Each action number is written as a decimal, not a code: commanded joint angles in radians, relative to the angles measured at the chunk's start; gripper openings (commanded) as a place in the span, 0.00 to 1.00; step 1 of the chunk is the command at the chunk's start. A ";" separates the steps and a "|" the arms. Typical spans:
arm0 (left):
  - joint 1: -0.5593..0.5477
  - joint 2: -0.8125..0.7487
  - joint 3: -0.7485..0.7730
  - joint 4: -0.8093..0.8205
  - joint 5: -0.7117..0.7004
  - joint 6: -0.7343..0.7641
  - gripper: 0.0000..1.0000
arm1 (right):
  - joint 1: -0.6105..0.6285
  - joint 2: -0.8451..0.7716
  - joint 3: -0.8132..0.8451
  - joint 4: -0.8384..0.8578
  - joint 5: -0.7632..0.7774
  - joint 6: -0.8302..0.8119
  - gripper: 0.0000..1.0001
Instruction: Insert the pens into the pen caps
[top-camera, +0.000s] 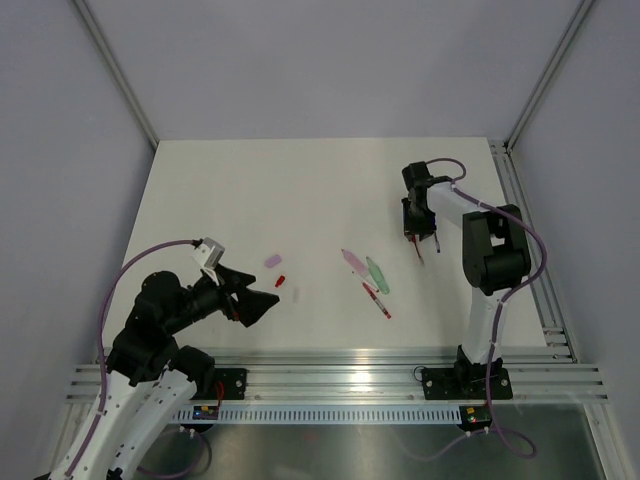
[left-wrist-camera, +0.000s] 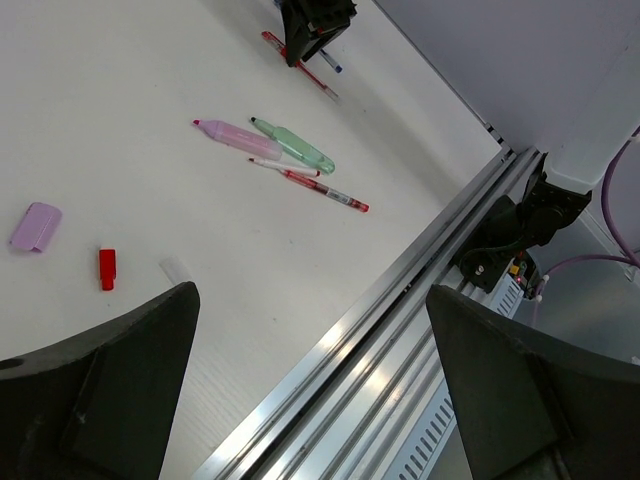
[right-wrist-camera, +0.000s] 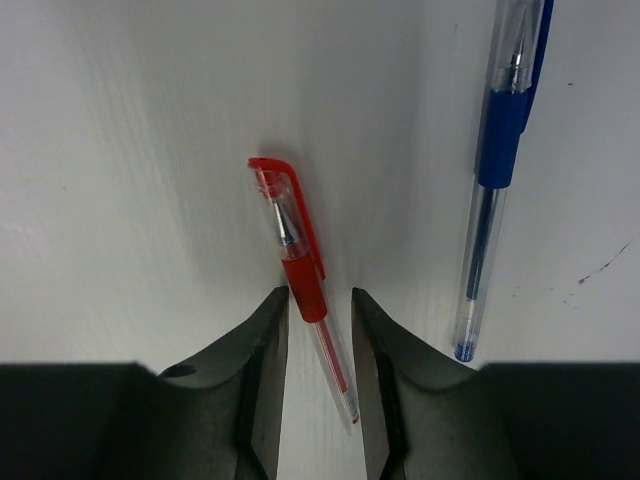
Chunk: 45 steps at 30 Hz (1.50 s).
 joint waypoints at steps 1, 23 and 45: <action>0.002 0.005 0.018 0.029 -0.017 0.007 0.99 | -0.002 -0.053 0.033 0.006 0.036 -0.007 0.41; 0.068 0.071 0.010 0.029 -0.059 -0.006 0.97 | 0.498 -0.564 -0.401 0.431 -0.139 0.192 0.47; 0.100 0.094 0.005 0.040 -0.022 -0.008 0.95 | 0.396 -0.202 -0.130 0.129 -0.150 -0.122 0.53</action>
